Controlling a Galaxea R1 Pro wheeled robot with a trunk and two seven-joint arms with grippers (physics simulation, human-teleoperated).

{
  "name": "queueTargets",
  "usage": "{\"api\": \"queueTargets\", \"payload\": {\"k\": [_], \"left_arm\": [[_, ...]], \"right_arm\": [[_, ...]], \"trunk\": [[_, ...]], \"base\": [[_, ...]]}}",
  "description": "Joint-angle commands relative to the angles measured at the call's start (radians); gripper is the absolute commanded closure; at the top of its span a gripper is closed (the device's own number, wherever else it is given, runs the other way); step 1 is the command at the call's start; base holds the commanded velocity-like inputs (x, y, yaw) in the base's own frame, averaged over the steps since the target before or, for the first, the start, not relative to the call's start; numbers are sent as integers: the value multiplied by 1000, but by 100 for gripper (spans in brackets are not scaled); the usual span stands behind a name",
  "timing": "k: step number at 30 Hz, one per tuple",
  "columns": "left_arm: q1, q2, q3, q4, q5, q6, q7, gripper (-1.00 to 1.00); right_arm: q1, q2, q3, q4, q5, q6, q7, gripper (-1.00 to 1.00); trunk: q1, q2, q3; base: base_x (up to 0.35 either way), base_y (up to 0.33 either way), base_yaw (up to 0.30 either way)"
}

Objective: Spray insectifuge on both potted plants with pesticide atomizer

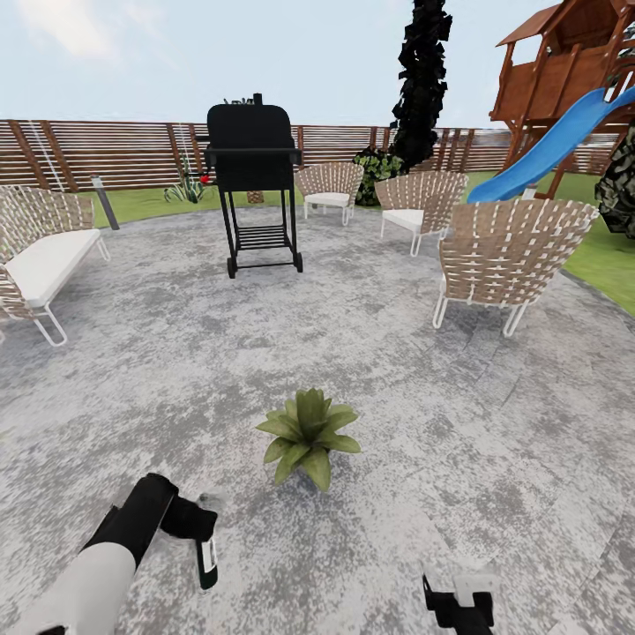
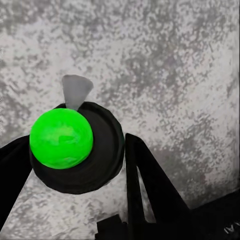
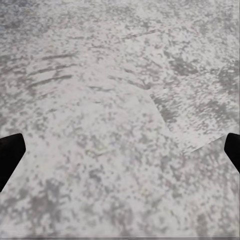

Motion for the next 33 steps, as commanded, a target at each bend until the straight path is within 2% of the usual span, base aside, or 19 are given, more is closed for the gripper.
{"api": "queueTargets", "payload": {"k": [1,3,4,5,6,7,11,21,28,33], "left_arm": [[-17,-4,-5,-1,-16,31,-13,100],[-53,-6,-75,-2,-17,108,-21,100],[-59,-6,-94,-2,-16,120,-22,100],[-69,-7,-132,-1,-14,140,-24,100],[-81,-8,-180,-1,-12,160,-30,100],[-100,-18,-241,-16,-10,227,-77,100],[-99,-18,-240,-17,-10,227,-78,100],[-99,-14,-233,-22,-10,226,-78,100],[-99,-15,-233,-22,-10,226,-78,100],[-99,-15,-233,-22,-10,226,-78,100]], "right_arm": [[0,0,8,2,-3,-2,-8,-100],[0,0,8,3,-12,-2,-8,-100],[0,0,8,3,-15,-2,-8,-100],[0,0,8,3,-23,-2,-8,-100],[0,0,8,4,-35,-2,-8,-100],[0,0,9,5,-55,-1,-8,-100],[-1,0,9,5,-55,-1,-8,-100],[-1,2,11,6,-54,-1,-8,-100],[0,2,11,6,-53,-1,-8,-100],[-1,2,11,6,-53,-1,-8,-100]], "trunk": [[0,0,-1],[0,0,-1],[0,0,-1],[0,0,-1],[0,0,-1],[0,0,-1],[0,0,-1],[0,0,-1],[0,0,-1],[0,0,-1]], "base": [[0,0,0],[0,0,0],[0,0,0],[0,0,0],[0,0,0],[0,-252,0],[0,-269,0],[6,-1,0],[277,-10,0],[256,-163,0]]}}
